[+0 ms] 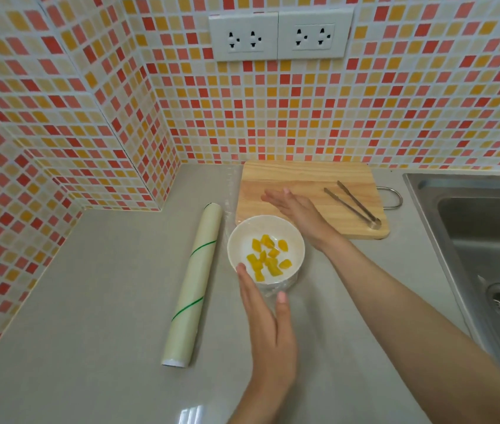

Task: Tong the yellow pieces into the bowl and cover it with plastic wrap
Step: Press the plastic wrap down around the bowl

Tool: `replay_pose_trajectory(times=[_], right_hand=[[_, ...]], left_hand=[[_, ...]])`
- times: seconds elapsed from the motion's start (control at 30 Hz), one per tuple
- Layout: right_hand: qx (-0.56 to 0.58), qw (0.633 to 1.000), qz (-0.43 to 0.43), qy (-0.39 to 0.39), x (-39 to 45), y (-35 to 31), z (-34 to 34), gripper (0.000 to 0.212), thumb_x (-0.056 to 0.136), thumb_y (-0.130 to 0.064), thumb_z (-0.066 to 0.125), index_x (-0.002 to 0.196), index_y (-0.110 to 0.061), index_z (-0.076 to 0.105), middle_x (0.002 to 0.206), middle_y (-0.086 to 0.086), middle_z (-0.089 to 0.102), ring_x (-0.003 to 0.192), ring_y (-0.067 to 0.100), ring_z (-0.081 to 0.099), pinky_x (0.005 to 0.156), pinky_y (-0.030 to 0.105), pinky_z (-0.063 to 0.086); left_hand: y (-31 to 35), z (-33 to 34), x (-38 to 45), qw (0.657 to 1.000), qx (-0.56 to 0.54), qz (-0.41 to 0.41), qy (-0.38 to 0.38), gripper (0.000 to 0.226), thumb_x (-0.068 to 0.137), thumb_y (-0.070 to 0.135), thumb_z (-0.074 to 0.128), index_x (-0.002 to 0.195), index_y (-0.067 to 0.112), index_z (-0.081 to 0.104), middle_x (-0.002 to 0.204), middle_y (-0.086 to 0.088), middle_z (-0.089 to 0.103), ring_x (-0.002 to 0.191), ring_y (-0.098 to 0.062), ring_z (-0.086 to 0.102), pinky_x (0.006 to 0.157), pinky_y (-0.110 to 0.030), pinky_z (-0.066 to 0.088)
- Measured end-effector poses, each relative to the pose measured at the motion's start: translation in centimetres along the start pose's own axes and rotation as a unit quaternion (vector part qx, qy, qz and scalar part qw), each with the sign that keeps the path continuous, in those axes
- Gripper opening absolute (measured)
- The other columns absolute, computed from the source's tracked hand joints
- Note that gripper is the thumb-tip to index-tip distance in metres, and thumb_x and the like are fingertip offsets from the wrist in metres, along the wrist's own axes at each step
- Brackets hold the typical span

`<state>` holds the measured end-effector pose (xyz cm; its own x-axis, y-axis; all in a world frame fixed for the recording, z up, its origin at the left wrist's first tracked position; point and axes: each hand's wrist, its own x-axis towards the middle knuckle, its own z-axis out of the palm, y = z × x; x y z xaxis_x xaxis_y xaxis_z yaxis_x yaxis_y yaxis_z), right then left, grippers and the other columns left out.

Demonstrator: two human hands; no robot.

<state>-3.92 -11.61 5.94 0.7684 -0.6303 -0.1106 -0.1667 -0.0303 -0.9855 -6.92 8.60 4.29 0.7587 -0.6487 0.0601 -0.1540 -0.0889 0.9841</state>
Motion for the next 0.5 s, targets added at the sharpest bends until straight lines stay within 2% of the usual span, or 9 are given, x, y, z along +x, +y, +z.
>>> replay_pose_trajectory(times=[0.1, 0.23, 0.33, 0.4, 0.43, 0.5], right_hand=[[0.01, 0.999, 0.032, -0.026, 1.8, 0.6, 0.5, 0.053, 0.102, -0.033, 0.02, 0.133, 0.002, 0.045, 0.133, 0.021, 0.054, 0.125, 0.021, 0.05, 0.107, 0.027, 0.034], [0.005, 0.998, 0.059, -0.033, 1.9, 1.4, 0.1, 0.058, 0.099, -0.043, 0.021, 0.13, -0.005, 0.051, 0.126, 0.016, 0.061, 0.117, 0.018, 0.057, 0.105, 0.029, 0.038], [0.029, 0.997, 0.066, 0.001, 0.6, 2.3, -0.5, 0.058, 0.098, -0.047, 0.023, 0.128, -0.008, 0.054, 0.124, 0.01, 0.063, 0.111, 0.013, 0.059, 0.096, 0.022, 0.044], [0.035, 0.996, 0.064, 0.055, -0.9, 3.1, -0.8, 0.057, 0.097, -0.048, 0.025, 0.126, -0.009, 0.056, 0.122, 0.01, 0.065, 0.108, 0.014, 0.061, 0.098, 0.026, 0.044], [0.043, 0.994, 0.06, 0.087, -1.8, 3.6, -1.0, 0.056, 0.097, -0.047, 0.026, 0.123, -0.008, 0.058, 0.119, 0.01, 0.066, 0.104, 0.012, 0.064, 0.095, 0.025, 0.046], [0.06, 0.986, 0.05, 0.147, -3.8, 4.4, -1.3, 0.053, 0.098, -0.044, 0.029, 0.118, -0.006, 0.061, 0.104, 0.007, 0.071, 0.086, 0.004, 0.067, 0.078, 0.016, 0.051]], left_hand=[[-0.2, 0.7, 0.7, 0.996, -0.014, -0.085, -0.007, 0.072, 0.083, 0.056, 0.029, 0.14, 0.04, -0.013, 0.152, 0.026, -0.015, 0.134, 0.021, -0.013, 0.104, 0.001, -0.003], [-0.8, 0.7, 2.1, 0.991, -0.033, -0.131, -0.018, 0.083, 0.08, 0.057, 0.028, 0.144, 0.03, -0.018, 0.154, 0.02, -0.019, 0.139, 0.009, -0.012, 0.111, -0.013, -0.003], [-1.0, 0.2, 3.6, 0.989, -0.049, -0.139, -0.006, 0.083, 0.079, 0.06, 0.025, 0.145, 0.031, -0.017, 0.153, 0.022, -0.012, 0.138, 0.011, -0.003, 0.106, -0.006, 0.002], [-1.3, -0.4, 5.0, 0.989, -0.051, -0.14, 0.009, 0.078, 0.083, 0.059, 0.022, 0.146, 0.031, -0.015, 0.151, 0.023, -0.001, 0.132, 0.015, 0.006, 0.098, 0.001, 0.008], [-1.5, -0.6, 5.8, 0.988, -0.053, -0.141, 0.014, 0.073, 0.088, 0.056, 0.021, 0.147, 0.031, -0.014, 0.148, 0.024, 0.005, 0.129, 0.015, 0.011, 0.097, 0.0, 0.012], [-2.0, -0.8, 7.3, 0.988, -0.058, -0.143, 0.017, 0.062, 0.097, 0.048, 0.019, 0.147, 0.032, -0.012, 0.143, 0.024, 0.018, 0.126, 0.011, 0.022, 0.099, -0.009, 0.017]])
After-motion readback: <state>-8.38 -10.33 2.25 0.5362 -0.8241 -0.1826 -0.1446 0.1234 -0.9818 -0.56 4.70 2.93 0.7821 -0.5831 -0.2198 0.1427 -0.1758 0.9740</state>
